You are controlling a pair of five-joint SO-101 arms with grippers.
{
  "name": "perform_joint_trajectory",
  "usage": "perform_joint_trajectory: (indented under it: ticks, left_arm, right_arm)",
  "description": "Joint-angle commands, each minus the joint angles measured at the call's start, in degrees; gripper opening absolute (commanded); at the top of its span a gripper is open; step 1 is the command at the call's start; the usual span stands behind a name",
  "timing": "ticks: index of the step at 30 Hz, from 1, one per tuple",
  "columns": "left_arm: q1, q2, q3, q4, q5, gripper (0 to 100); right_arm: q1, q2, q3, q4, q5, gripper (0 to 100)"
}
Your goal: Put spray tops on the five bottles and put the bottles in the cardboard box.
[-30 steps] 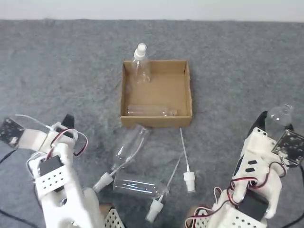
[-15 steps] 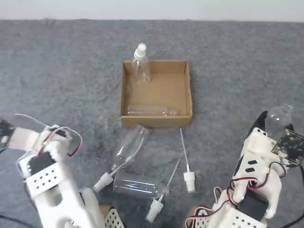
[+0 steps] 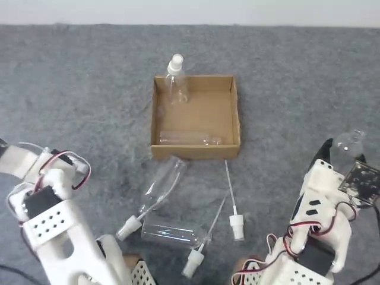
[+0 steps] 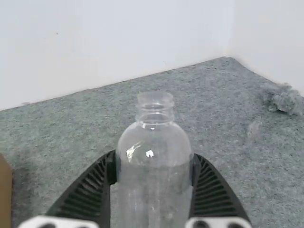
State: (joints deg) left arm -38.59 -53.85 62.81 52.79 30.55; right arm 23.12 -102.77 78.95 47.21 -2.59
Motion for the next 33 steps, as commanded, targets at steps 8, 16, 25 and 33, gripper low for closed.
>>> perform_joint_trajectory:
  ticks: [8,16,25,33]
  left_arm:
    - [-0.2,-0.9,-23.0,17.0,-7.9,1]
    - [0.1,-0.8,-25.7,18.9,-8.4,1]
    - [0.2,2.6,-30.4,19.3,-7.2,1]
    - [-0.1,23.6,-46.0,28.0,-7.5,1]
  right_arm:
    - [-2.9,-1.1,2.2,-1.6,1.0,5.8]
    - [-5.2,-1.1,3.2,-1.8,1.0,5.8]
    - [-8.7,-1.1,7.4,-6.4,4.1,5.8]
    - [-9.8,-1.1,7.6,-5.9,4.2,5.8]
